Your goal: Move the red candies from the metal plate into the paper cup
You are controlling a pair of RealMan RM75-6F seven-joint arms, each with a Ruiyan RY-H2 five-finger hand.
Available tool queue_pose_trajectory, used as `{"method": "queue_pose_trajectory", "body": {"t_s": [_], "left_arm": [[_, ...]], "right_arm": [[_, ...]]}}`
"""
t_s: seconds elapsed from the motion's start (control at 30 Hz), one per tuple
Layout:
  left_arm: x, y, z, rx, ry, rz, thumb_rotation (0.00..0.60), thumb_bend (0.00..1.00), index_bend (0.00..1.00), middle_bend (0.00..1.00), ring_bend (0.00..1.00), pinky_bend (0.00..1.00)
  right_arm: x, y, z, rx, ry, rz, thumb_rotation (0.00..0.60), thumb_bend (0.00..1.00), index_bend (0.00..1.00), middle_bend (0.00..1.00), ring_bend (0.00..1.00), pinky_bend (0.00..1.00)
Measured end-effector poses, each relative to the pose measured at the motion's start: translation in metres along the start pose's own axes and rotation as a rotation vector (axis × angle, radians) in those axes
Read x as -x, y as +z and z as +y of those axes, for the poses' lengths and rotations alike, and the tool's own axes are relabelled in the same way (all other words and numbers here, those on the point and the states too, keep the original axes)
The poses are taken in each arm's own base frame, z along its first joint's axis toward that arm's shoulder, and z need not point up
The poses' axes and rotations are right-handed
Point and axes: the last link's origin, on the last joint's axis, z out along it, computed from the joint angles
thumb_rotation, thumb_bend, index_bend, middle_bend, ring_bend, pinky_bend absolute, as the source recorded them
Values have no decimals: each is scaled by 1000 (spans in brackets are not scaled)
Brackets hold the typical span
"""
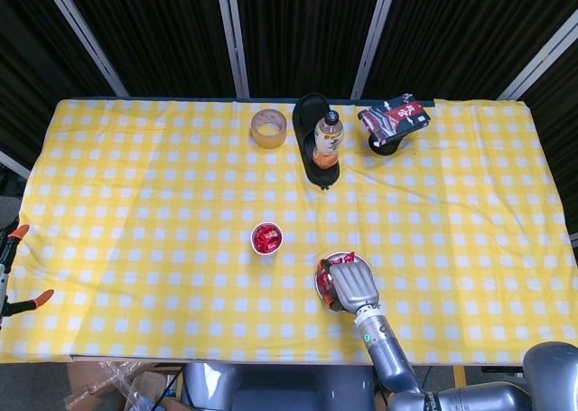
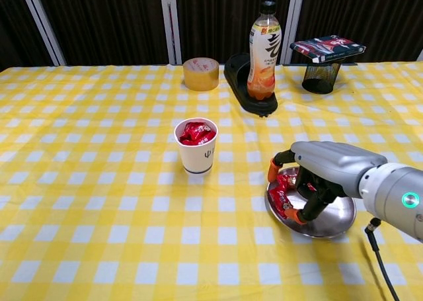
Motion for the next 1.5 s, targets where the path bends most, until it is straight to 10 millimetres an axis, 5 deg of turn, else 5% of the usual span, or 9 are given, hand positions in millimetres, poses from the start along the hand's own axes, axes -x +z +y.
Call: {"method": "queue_pose_trajectory", "body": {"t_s": [0.53,1.5], "left_arm": [[1,0,0,-4,7,-1,600,46,0,0,0,0],[1,0,0,-8,5,-4,600,46,0,0,0,0]], "right_arm": [[4,5,9,17,22,-14,600,370,415,886,902,897],[11,11,10,26,47,-27,600,370,425,886,902,897]]}}
